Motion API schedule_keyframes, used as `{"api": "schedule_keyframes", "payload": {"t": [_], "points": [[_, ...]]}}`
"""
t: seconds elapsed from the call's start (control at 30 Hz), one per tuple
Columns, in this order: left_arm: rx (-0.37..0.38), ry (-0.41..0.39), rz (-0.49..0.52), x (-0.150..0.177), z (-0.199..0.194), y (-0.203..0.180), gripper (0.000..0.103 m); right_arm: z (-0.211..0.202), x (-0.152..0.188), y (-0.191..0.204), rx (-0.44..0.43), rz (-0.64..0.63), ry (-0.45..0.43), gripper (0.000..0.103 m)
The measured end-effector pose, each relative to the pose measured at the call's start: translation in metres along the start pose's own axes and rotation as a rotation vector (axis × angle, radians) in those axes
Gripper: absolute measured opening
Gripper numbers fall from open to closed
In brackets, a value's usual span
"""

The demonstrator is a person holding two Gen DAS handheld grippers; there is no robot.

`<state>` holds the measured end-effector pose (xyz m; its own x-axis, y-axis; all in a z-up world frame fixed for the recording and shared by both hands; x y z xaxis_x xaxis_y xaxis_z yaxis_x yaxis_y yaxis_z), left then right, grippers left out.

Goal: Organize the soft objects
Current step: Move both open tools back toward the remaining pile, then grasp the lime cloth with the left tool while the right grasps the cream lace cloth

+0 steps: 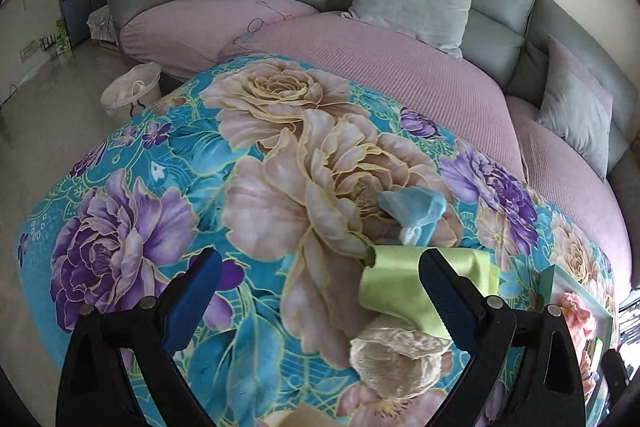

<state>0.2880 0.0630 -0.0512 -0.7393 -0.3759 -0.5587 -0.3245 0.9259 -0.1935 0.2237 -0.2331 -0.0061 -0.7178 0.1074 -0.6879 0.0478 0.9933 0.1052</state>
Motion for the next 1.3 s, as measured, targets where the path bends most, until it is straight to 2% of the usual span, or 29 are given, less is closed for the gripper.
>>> {"api": "schedule_keyframes", "payload": {"t": [0.2,0.47,0.67,0.77,0.87,1.0,1.07,1.13,1.23,1.3], "points": [[-0.003,0.049,0.002,0.005,0.015,0.011,0.099,0.031,0.01,0.07,-0.098,-0.102,0.056,0.103],[-0.034,0.133,-0.047,0.018,0.032,0.03,0.099,0.071,0.04,0.127,-0.186,-0.168,0.155,0.103],[-0.047,0.148,-0.061,0.019,0.035,0.037,0.099,0.091,0.057,0.152,-0.211,-0.214,0.203,0.093],[-0.043,0.159,-0.053,0.02,0.037,0.036,0.099,0.096,0.064,0.16,-0.229,-0.237,0.219,0.086],[-0.029,0.175,-0.051,0.023,0.039,0.032,0.099,0.099,0.069,0.164,-0.232,-0.247,0.233,0.074],[0.0,0.192,-0.04,0.026,0.042,0.024,0.099,0.1,0.072,0.165,-0.247,-0.234,0.245,0.046],[0.016,0.204,-0.037,0.027,0.043,0.019,0.099,0.1,0.074,0.164,-0.256,-0.223,0.252,0.04],[0.044,0.221,-0.041,0.03,0.045,0.014,0.099,0.1,0.074,0.164,-0.265,-0.211,0.257,0.029],[0.092,0.235,-0.038,0.031,0.047,0.002,0.099,0.101,0.075,0.163,-0.282,-0.191,0.266,0.017],[0.111,0.232,-0.03,0.031,0.049,-0.005,0.099,0.102,0.075,0.163,-0.285,-0.187,0.268,0.015]]}}
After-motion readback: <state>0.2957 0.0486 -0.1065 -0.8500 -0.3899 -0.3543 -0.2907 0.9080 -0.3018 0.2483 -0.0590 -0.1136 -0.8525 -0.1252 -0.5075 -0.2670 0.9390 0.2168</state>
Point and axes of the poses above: each gripper's, at about its wrist camera, not at the fingertips, and z roughly the way its jaws point, y to its left, x to its underside, the point moved 10 cm from there along z, roughly the way its jaws point, and after that the axes turned 6 degrees about -z, right-handed, at the moved point
